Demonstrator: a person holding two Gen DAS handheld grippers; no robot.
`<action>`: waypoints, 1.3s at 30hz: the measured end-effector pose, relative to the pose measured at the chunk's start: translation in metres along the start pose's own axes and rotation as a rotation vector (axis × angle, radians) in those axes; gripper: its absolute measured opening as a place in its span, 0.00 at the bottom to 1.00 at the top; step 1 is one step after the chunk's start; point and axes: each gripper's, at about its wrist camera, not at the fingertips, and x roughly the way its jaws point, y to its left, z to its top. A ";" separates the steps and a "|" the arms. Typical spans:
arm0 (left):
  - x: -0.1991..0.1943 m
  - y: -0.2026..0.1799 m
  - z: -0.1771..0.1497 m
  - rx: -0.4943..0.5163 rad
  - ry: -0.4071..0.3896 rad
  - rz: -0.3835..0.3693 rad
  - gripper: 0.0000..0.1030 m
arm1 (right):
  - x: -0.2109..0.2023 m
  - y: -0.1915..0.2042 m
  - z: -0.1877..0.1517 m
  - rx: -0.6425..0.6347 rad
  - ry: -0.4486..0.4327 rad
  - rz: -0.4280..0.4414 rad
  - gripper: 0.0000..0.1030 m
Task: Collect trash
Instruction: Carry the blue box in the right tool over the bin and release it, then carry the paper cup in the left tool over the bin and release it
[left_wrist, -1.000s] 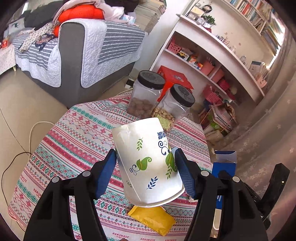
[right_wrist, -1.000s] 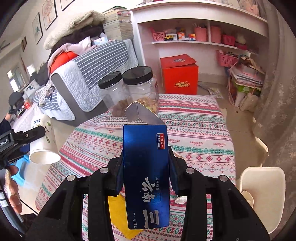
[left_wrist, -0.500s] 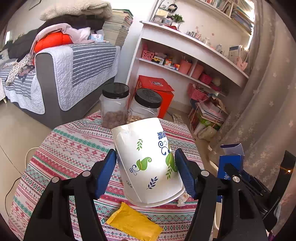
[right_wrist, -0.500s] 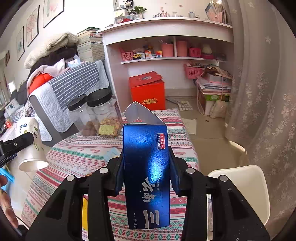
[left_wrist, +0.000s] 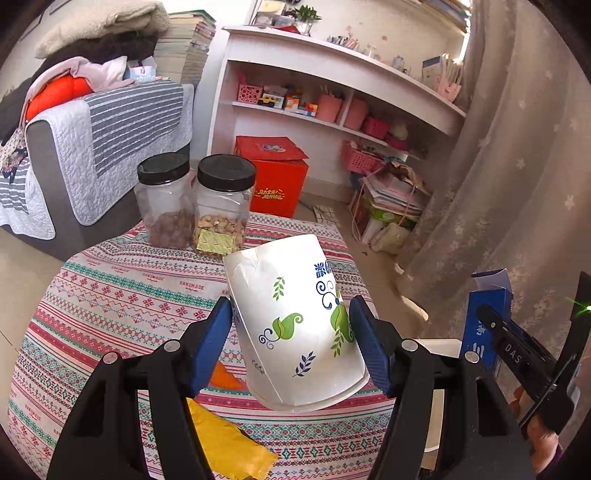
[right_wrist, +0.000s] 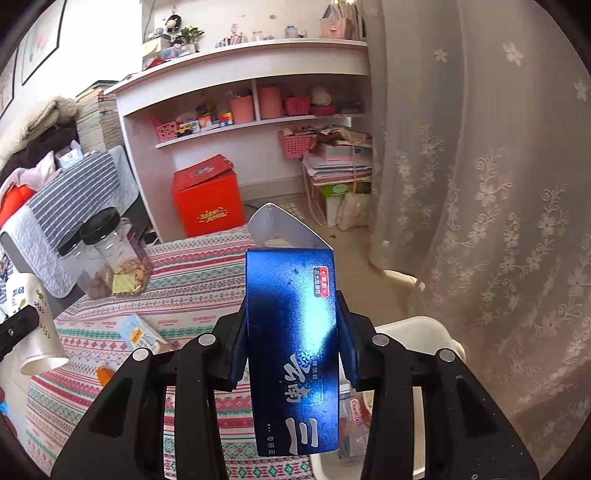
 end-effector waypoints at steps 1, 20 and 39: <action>0.002 -0.006 -0.001 0.009 0.004 -0.005 0.63 | 0.000 -0.007 0.000 0.006 0.004 -0.020 0.38; 0.044 -0.152 -0.031 0.171 0.102 -0.190 0.63 | -0.033 -0.134 -0.011 0.071 -0.063 -0.292 0.90; 0.088 -0.241 -0.070 0.253 0.245 -0.301 0.68 | -0.035 -0.197 -0.031 0.121 0.005 -0.457 0.93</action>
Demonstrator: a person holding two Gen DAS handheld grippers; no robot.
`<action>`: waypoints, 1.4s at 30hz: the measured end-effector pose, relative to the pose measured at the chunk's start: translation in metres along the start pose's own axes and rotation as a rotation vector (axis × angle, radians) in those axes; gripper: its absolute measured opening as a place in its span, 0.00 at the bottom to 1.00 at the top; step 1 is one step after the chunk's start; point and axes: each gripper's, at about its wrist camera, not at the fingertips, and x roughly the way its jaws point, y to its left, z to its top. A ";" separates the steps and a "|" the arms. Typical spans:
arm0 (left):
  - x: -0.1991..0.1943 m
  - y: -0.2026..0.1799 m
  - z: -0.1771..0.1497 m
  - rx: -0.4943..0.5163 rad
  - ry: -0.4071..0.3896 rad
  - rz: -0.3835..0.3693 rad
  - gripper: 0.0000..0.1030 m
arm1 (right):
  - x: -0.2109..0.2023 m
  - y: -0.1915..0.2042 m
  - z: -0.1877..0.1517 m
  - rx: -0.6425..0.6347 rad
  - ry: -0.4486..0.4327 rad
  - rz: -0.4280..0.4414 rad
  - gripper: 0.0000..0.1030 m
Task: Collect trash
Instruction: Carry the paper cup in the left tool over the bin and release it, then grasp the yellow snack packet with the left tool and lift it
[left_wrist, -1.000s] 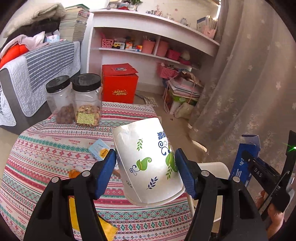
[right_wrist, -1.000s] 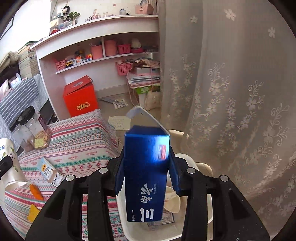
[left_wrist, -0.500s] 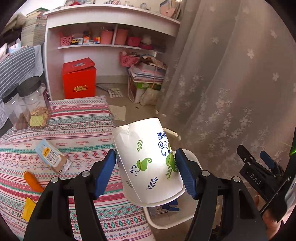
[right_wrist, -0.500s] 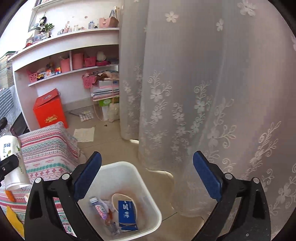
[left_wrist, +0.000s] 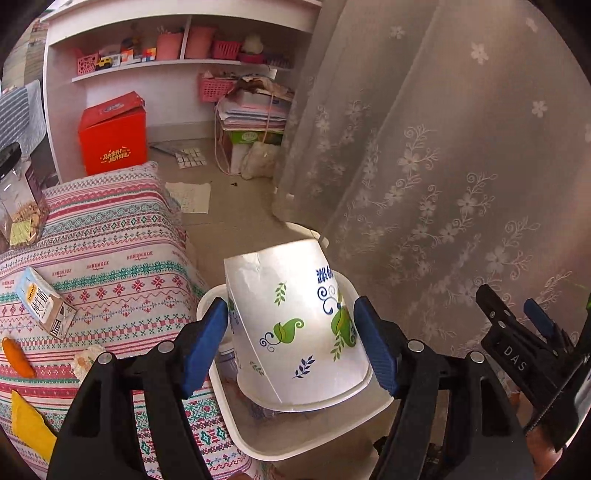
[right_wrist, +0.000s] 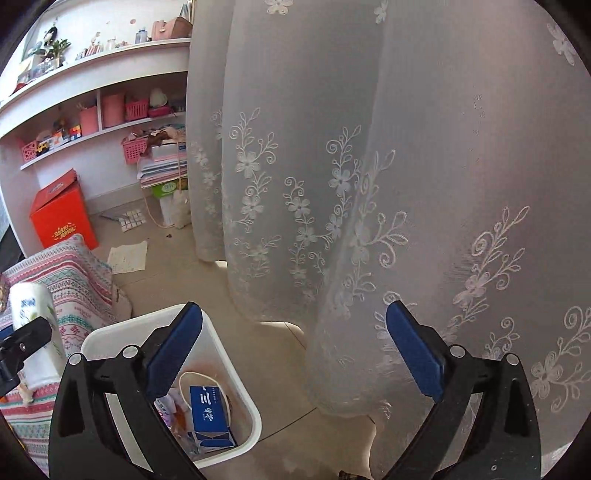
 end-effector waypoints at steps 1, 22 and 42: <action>0.002 0.001 0.000 -0.004 0.006 0.008 0.70 | 0.000 0.001 0.000 -0.003 -0.001 -0.001 0.93; -0.026 0.077 -0.022 -0.159 0.067 0.274 0.83 | -0.027 0.090 -0.010 -0.185 -0.018 0.117 0.93; -0.085 0.213 -0.083 -0.436 0.138 0.488 0.83 | -0.069 0.235 -0.045 -0.457 -0.010 0.286 0.93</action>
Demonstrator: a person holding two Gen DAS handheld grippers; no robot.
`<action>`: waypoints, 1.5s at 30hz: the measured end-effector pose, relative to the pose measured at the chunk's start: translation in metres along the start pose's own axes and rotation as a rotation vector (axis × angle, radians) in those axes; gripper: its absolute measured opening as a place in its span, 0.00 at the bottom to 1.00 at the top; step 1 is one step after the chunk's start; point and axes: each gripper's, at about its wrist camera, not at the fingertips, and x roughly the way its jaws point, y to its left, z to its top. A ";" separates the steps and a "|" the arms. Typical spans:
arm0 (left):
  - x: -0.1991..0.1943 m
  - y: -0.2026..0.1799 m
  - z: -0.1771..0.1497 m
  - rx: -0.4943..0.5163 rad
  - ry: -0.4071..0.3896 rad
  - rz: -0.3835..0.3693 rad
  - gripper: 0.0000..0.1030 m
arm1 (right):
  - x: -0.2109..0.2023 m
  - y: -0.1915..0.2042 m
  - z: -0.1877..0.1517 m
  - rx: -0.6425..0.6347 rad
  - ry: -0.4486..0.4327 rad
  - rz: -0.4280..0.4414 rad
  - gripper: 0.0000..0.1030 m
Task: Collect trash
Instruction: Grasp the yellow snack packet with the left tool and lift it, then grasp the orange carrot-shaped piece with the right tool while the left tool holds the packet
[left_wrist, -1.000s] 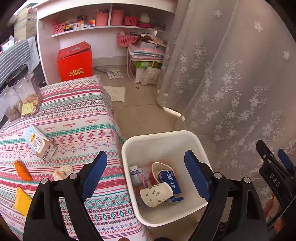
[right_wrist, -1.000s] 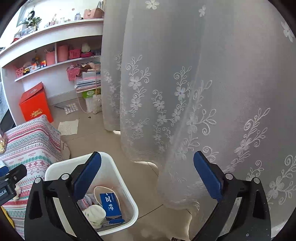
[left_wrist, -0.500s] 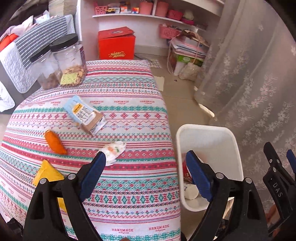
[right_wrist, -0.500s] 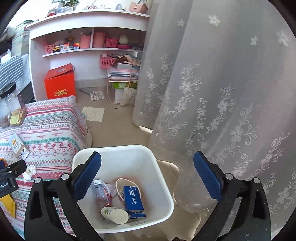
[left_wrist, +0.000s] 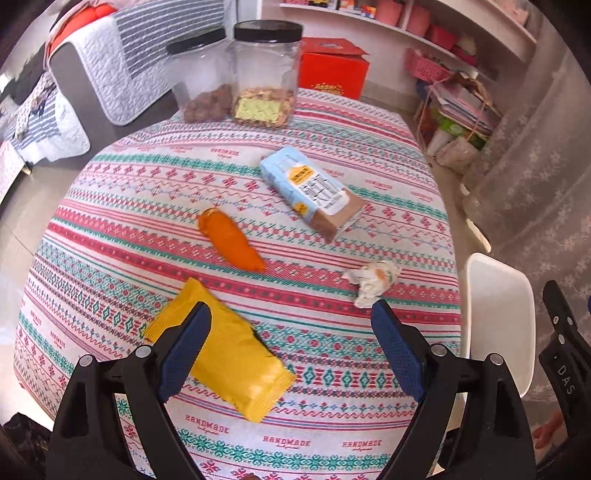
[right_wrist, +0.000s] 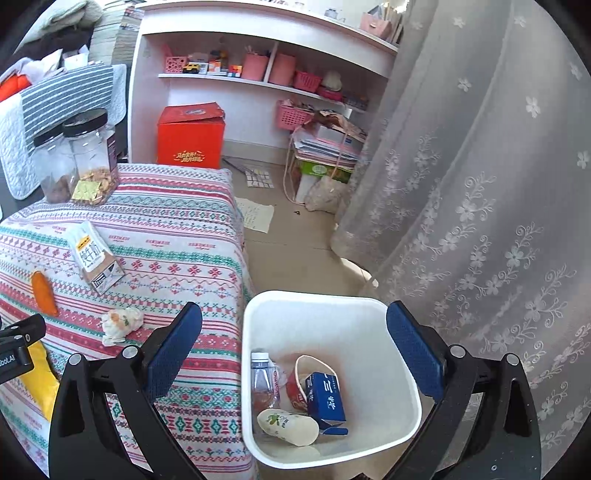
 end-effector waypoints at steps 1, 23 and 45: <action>0.002 0.008 0.000 -0.020 0.013 0.006 0.83 | 0.000 0.006 0.001 -0.010 -0.001 0.005 0.93; 0.077 0.056 -0.023 -0.240 0.289 0.077 0.93 | 0.014 0.039 0.007 -0.030 0.071 0.065 0.93; 0.030 0.172 -0.013 -0.269 0.129 -0.072 0.38 | 0.010 0.216 0.020 -0.464 0.110 0.520 0.93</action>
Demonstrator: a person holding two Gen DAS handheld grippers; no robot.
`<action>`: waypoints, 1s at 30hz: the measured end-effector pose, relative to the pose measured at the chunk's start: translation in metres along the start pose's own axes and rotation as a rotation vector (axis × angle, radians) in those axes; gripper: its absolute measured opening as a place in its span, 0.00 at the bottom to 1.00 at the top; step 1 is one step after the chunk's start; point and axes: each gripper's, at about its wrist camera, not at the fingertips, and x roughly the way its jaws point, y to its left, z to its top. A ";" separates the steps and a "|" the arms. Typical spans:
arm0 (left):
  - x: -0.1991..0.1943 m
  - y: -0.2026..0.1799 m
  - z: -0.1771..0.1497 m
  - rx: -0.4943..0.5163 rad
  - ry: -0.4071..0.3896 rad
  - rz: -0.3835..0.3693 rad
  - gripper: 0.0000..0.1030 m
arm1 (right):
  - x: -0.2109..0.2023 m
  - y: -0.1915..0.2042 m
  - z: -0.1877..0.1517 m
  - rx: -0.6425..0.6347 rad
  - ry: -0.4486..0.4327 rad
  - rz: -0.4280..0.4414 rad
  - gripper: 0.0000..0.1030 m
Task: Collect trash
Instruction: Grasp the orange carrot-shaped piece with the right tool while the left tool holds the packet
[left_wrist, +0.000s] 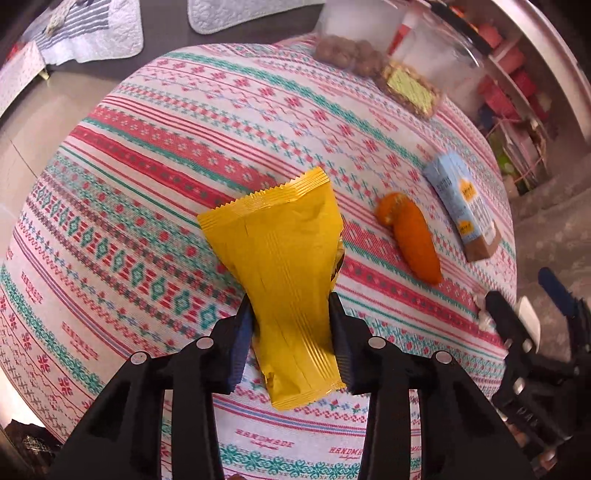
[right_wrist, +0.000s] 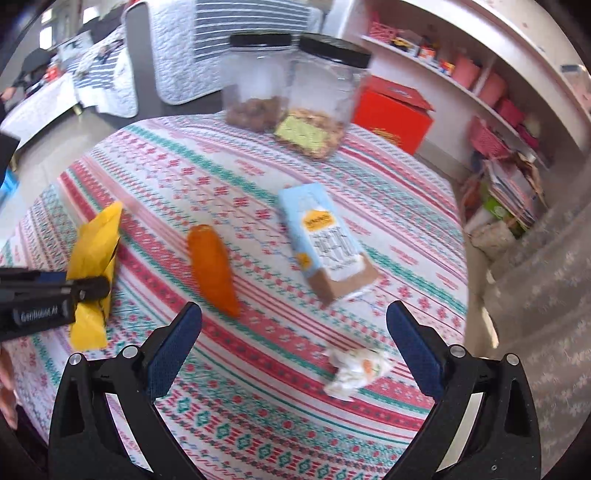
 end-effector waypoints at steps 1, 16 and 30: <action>-0.006 0.008 0.005 -0.022 -0.017 -0.008 0.38 | 0.005 0.008 0.006 -0.028 0.006 0.019 0.93; -0.051 0.059 0.056 -0.114 -0.162 -0.032 0.38 | 0.076 0.039 0.033 -0.017 0.176 0.181 0.29; -0.064 0.053 0.065 -0.072 -0.243 -0.042 0.38 | -0.003 0.021 0.058 0.134 -0.046 0.182 0.16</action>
